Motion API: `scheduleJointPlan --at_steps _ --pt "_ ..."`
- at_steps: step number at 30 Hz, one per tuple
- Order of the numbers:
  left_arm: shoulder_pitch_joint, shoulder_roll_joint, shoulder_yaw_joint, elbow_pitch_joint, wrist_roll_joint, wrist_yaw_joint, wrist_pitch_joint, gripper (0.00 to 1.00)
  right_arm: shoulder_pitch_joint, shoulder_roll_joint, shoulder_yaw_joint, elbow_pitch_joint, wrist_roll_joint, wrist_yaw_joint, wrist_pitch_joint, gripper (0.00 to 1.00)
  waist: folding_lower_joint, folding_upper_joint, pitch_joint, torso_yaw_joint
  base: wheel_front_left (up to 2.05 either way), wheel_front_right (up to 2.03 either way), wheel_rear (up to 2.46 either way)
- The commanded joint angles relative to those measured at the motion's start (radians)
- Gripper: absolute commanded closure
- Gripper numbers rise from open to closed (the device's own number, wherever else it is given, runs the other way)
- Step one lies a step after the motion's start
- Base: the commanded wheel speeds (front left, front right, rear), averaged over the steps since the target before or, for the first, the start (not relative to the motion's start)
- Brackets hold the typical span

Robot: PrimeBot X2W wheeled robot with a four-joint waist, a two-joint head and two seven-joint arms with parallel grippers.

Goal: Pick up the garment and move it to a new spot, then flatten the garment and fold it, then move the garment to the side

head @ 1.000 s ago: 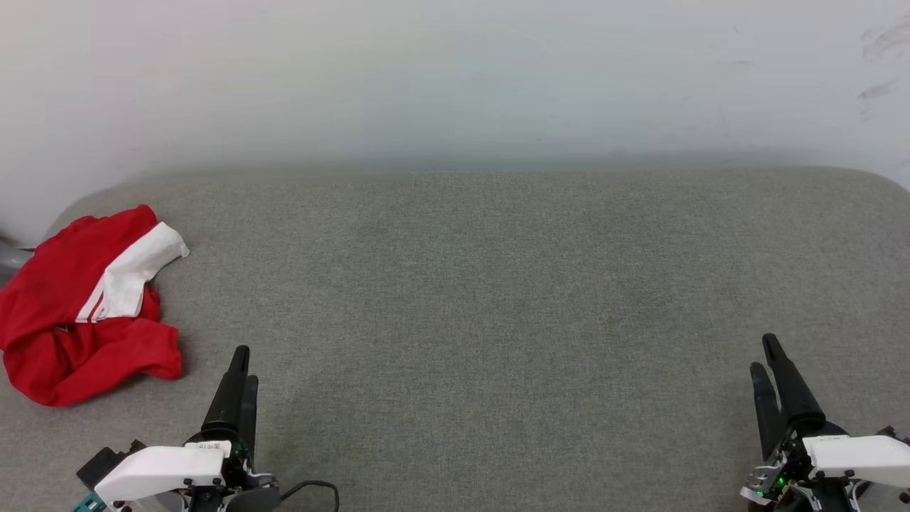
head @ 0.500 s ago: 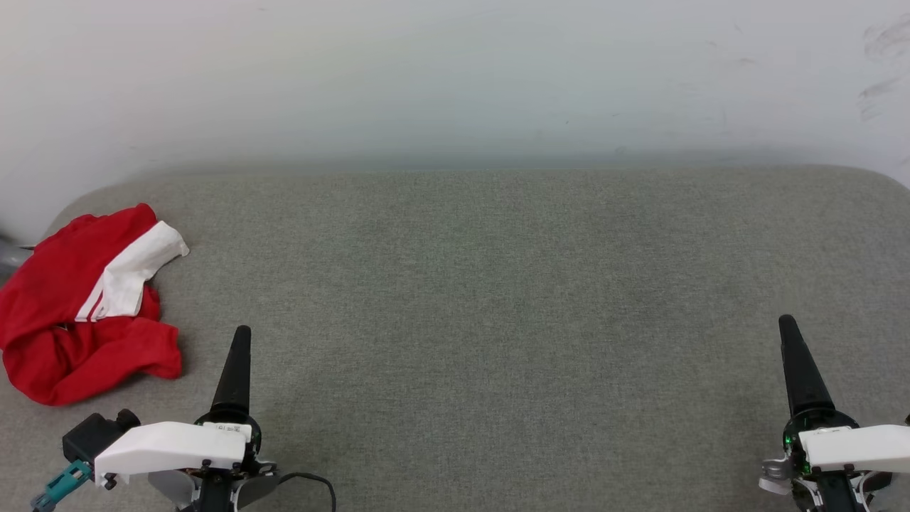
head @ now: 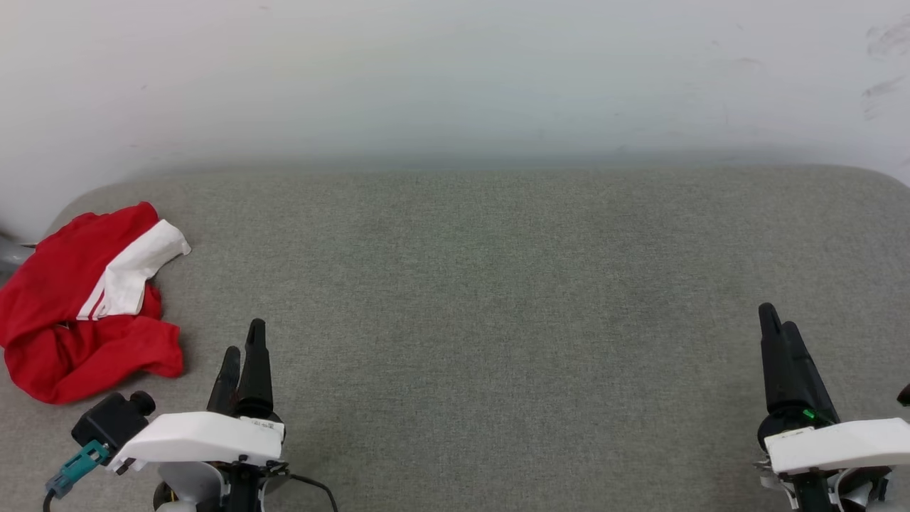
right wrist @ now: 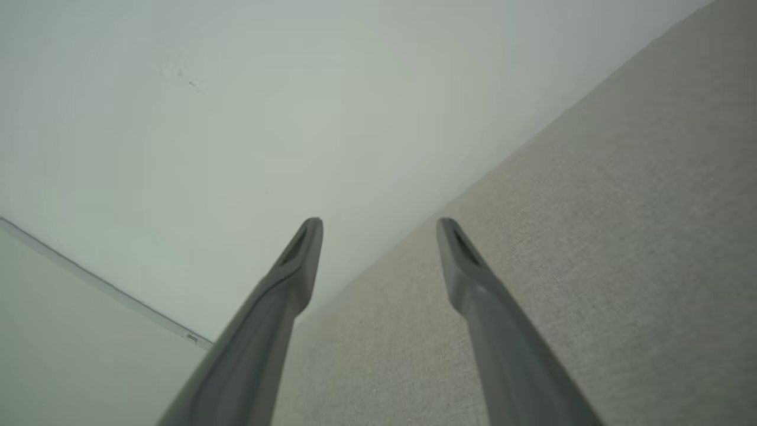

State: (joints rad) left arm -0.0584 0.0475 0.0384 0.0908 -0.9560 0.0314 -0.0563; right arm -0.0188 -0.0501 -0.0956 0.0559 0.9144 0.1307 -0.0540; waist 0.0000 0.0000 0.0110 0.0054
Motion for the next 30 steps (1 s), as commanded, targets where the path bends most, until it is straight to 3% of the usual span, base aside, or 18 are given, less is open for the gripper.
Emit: scheduleJointPlan --at_steps 1,30 --pt "0.001 0.002 -0.008 -0.024 0.059 0.011 -0.013 0.0 0.0 -0.001 0.011 -0.03 -0.072 0.0 -0.014 0.0 0.0 0.0 0.0 0.0 0.0 0.0 0.0" --pt "0.033 0.009 -0.097 -0.052 0.479 0.077 -0.097 0.0 0.051 -0.001 0.037 -0.052 -0.485 0.0 -0.099 0.0 0.0 0.0 0.002 0.002 0.0 0.0 0.0"
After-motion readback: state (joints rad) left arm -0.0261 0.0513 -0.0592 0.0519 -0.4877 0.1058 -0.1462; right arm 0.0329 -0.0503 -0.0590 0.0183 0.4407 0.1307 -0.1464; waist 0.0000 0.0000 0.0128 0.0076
